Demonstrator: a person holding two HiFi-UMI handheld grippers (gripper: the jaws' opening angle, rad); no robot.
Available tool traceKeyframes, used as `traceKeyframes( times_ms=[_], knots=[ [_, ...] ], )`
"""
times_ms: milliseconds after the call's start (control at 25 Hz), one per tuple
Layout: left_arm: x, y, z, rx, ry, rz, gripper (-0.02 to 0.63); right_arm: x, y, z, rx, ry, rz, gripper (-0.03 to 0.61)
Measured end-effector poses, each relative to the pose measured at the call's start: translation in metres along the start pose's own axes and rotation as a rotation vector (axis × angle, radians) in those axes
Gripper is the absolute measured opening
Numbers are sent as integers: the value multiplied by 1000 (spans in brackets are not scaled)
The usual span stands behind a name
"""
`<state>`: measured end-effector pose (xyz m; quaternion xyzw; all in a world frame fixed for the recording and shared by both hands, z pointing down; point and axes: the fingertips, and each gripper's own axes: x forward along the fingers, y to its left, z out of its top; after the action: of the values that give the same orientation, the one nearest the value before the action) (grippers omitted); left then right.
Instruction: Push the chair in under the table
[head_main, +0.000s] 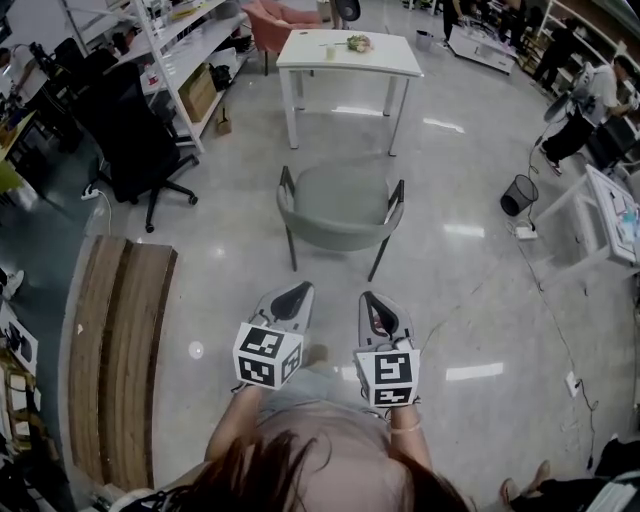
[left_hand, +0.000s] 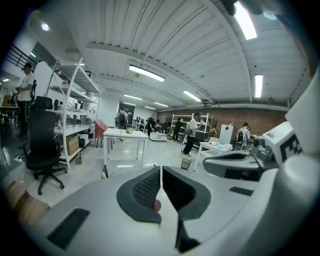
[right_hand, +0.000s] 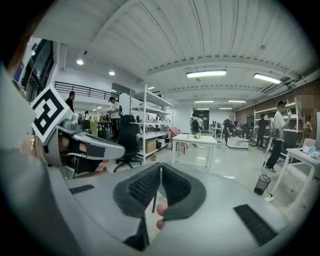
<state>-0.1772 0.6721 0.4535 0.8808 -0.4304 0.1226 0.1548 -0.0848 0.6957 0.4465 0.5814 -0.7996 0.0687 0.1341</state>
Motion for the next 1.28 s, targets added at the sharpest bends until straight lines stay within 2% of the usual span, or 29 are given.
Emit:
traceKeyframes(
  times_ms=[440, 640, 1000, 1280],
  knots=[
    [51, 64, 19, 37, 27, -64, 9, 83, 0, 14, -61, 41, -14, 26],
    [69, 78, 26, 58, 39, -93, 11, 107, 1, 17, -97, 62, -1, 66],
    [112, 93, 6, 70, 111, -86, 14, 151, -17, 4, -154, 107, 36, 109],
    [151, 111, -4, 114, 179, -80, 63, 191, -29, -12, -181, 160, 77, 123]
  ],
)
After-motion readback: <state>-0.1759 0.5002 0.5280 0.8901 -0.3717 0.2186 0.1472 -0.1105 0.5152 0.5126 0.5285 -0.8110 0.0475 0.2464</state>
